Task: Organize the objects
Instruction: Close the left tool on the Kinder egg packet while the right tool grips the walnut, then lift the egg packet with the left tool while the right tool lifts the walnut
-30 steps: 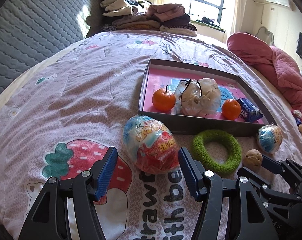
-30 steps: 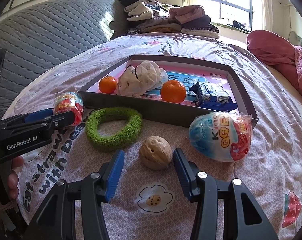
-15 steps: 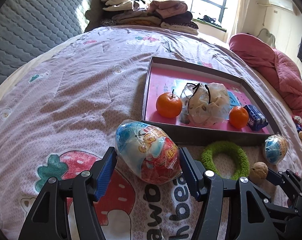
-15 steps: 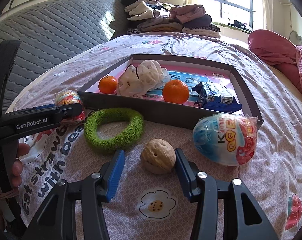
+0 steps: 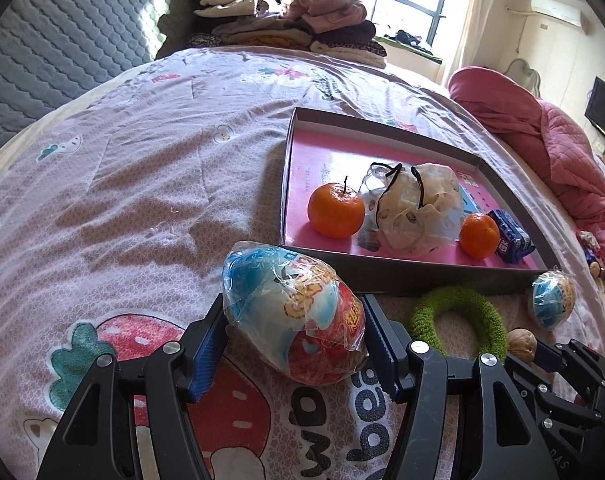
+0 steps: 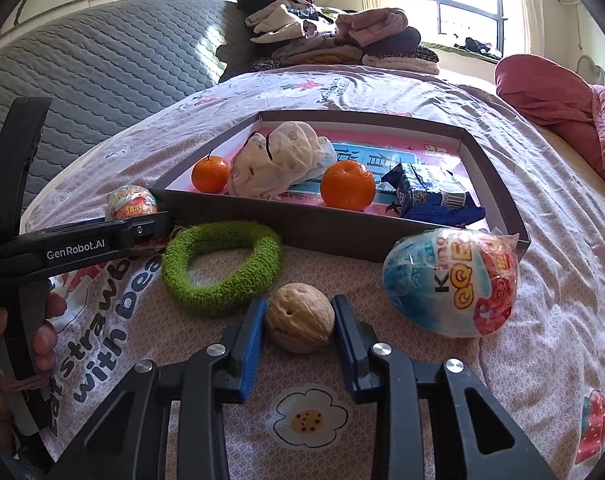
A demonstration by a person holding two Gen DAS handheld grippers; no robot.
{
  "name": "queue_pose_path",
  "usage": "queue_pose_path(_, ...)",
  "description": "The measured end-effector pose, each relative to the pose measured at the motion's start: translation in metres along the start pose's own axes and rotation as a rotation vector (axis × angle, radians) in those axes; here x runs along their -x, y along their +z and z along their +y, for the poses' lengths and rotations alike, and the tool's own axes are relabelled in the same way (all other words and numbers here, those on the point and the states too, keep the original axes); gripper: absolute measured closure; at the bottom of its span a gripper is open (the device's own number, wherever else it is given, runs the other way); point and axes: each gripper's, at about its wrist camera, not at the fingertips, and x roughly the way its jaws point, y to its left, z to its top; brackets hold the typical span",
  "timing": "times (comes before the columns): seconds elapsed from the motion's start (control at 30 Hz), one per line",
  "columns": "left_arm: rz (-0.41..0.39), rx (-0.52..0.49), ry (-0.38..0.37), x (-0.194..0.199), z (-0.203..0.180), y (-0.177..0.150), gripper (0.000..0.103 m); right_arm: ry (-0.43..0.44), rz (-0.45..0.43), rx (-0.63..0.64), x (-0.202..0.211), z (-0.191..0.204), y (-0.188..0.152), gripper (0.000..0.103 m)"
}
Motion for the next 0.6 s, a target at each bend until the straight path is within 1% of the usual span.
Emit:
queue_pose_path(0.2, -0.013, 0.005, -0.024, 0.001, 0.003, -0.002, 0.039, 0.005, -0.013, -0.003, 0.001, -0.001, 0.000, 0.069)
queue_pose_path(0.33, -0.036, 0.006, -0.033, 0.008, 0.003, -0.003, 0.040, 0.009, -0.025, -0.009, 0.004, -0.001, 0.000, 0.069)
queue_pose_path(0.6, -0.097, -0.017, -0.016, 0.032, -0.003, -0.004, 0.040, 0.019, -0.052, -0.002, 0.012, 0.002, 0.001, 0.069)
